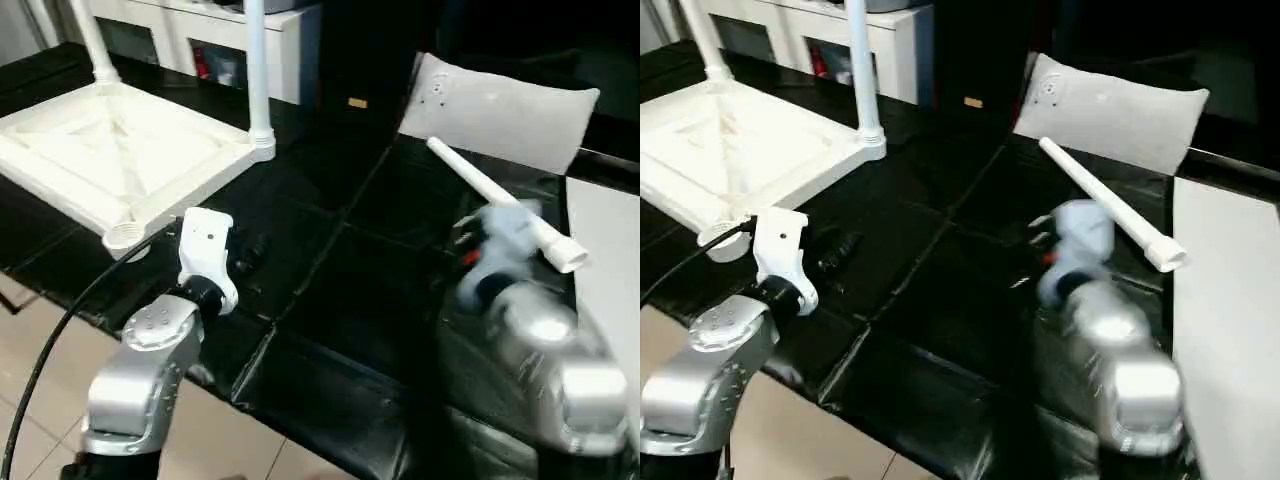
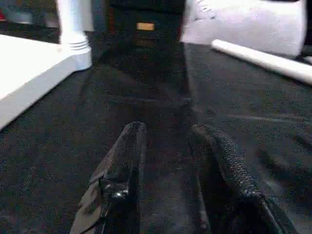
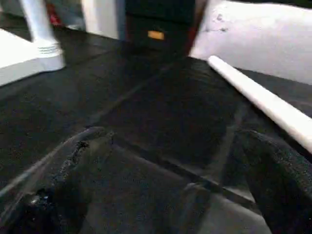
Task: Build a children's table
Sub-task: Move to table
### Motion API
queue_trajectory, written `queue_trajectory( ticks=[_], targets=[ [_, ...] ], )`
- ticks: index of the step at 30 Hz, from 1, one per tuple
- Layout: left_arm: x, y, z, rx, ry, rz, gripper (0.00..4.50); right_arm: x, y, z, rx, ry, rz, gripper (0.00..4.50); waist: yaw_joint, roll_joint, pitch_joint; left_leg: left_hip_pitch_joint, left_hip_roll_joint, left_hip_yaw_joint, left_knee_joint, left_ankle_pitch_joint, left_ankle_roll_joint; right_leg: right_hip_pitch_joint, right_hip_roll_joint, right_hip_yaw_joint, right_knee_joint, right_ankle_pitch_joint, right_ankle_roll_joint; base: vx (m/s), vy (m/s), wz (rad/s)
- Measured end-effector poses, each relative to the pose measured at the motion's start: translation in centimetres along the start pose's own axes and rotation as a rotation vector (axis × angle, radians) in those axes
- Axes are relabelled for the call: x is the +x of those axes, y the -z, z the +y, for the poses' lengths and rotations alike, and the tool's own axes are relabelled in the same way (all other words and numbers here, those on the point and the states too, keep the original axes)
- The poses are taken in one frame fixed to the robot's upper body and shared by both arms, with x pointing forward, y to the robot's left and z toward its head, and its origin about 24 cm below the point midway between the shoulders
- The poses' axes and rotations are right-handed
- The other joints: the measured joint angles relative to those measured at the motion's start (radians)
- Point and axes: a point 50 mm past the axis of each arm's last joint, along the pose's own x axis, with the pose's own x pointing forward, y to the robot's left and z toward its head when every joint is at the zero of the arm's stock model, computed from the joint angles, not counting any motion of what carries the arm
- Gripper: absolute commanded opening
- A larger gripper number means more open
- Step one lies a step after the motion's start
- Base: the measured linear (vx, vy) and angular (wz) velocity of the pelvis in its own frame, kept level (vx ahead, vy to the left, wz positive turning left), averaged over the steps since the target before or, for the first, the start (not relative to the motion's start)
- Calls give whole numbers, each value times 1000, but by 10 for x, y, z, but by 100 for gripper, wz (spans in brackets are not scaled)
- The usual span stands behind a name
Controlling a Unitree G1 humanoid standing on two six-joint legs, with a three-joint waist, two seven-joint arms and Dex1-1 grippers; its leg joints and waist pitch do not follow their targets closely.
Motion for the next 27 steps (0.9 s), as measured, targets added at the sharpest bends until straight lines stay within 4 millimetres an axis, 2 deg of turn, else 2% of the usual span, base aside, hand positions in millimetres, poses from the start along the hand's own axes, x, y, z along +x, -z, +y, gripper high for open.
queue_trajectory(
  ticks=[7,11,14,17,20,24,27],
  targets=[
    [-4,-11,-5,9,200,-27,185,17,-5,-43,-34,66,40,450,5,11,5,-1,-1,5,1,3,5,0,-2,2,0,3,-1,0,0,0],
    [-4,-14,-12,26,327,-21,185,33,-21,-69,-97,87,38,450,4,12,6,-1,-1,9,3,4,8,-1,-4,4,-1,5,-1,0,0,0],
    [-6,-15,-14,27,380,-13,213,47,-36,-93,-137,104,35,450,5,11,7,-1,0,10,3,4,8,-1,-4,3,-1,6,-2,0,0,0],
    [-9,-18,-16,36,428,-9,235,55,-43,-111,-169,127,42,450,8,7,8,-1,4,12,3,5,9,-1,-2,1,1,6,-2,0,0,0],
    [-13,-22,-22,57,472,-9,261,65,-38,-130,-203,157,103,450,10,1,12,-2,9,19,3,6,10,-3,-2,1,3,6,-3,0,0,0],
    [-18,-21,-19,74,472,23,283,72,-27,-140,-240,154,176,450,13,-7,17,-4,15,27,5,7,11,-7,-1,1,6,6,-4,0,0,0],
    [-24,-23,-18,91,480,43,294,72,-21,-145,-232,164,203,450,25,-10,19,-8,17,32,7,8,12,-12,-1,2,8,6,-5,0,0,0]
  ],
)
